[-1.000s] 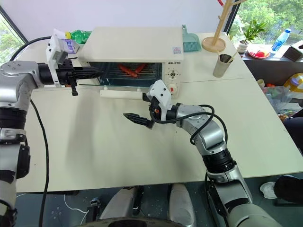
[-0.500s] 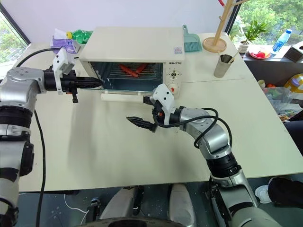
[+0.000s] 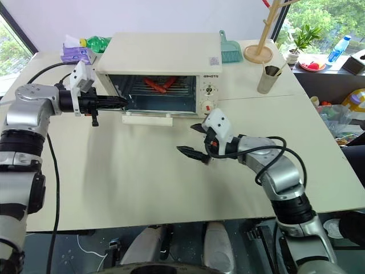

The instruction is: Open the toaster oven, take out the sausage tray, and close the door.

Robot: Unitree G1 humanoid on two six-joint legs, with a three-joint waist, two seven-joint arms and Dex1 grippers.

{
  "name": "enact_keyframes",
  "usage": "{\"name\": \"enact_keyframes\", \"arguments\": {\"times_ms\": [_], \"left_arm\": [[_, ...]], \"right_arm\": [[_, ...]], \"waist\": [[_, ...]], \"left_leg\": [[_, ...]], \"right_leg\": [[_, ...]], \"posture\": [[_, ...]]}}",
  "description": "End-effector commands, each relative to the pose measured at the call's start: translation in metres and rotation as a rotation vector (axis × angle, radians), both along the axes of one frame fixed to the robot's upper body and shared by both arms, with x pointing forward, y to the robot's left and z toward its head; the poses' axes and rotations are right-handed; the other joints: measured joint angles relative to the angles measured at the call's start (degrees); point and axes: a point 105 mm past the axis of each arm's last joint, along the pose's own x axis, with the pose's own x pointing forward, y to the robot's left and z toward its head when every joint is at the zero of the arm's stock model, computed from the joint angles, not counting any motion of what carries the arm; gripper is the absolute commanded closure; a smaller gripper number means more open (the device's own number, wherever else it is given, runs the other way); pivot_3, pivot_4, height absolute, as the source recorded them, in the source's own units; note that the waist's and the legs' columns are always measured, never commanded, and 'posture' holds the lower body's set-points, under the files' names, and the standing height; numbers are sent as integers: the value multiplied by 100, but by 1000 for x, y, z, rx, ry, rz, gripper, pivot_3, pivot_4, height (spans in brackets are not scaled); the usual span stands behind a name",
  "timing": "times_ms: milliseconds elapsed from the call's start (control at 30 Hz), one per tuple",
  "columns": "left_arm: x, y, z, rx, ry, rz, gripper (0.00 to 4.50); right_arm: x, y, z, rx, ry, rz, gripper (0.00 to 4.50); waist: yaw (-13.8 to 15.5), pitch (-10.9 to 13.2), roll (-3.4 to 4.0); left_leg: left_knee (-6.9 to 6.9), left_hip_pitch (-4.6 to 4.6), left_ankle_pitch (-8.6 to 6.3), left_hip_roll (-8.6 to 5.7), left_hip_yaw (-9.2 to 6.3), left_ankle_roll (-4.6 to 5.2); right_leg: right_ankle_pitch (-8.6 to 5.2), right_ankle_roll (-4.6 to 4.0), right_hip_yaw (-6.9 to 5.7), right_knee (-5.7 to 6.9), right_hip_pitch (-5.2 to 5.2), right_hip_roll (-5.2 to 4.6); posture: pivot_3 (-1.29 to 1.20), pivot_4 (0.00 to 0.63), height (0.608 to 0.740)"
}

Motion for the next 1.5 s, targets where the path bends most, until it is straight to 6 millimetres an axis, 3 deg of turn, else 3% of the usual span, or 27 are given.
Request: {"name": "enact_keyframes", "arguments": {"times_ms": [33, 433, 767, 1033, 1133, 1333, 1500], "left_arm": [[-7, -4, -4, -36, -9, -8, 4471], [-30, -20, -39, -110, 85, 4, 4471], [-22, -32, -81, -78, 107, 83, 4471], [-20, -24, -76, -63, 82, 95, 4471], [-24, -17, -62, -96, 77, 96, 3137], [-47, -5, -13, -241, 85, 88, 92], [-69, 0, 32, -297, 48, 98, 35]], "right_arm": [[-22, -16, 31, 65, -36, 38, 0], [-38, -37, 59, 115, -51, -23, 0], [-35, -36, 62, 120, -57, -31, 0], [-29, -36, 62, 115, -72, -48, 0], [-26, -36, 61, 111, -79, -58, 0], [-12, -35, 61, 89, -120, -111, 0], [1, -22, 63, 47, -193, -134, 0]], "waist": [[12, 0, 0], [82, 0, -5], [141, 0, -6], [164, -1, -7], [153, -1, -6], [131, 0, -7], [106, 0, -6]], "left_leg": [[1, 0, -1, 0, 0, 1], [16, 0, -3, -4, -1, 5], [16, 3, -4, 0, 6, 7], [17, 3, -4, 0, 9, 7], [16, 4, -4, 1, 10, 7], [13, 2, -5, 3, 8, 7], [10, 1, -5, 4, 8, 8]], "right_leg": [[0, 0, 0, 0, 3, -1], [4, 9, 1, -16, 24, -9], [5, 9, 1, -17, 23, -9], [5, 9, 1, -18, 24, -10], [5, 9, 0, -18, 23, -9], [5, 9, 1, -19, 20, -9], [4, 9, 2, -19, 16, -8]], "posture": [[0, 150, 740], [0, 150, 740], [0, 150, 740], [0, 150, 740], [0, 150, 740], [0, 150, 740], [0, 150, 740]]}}
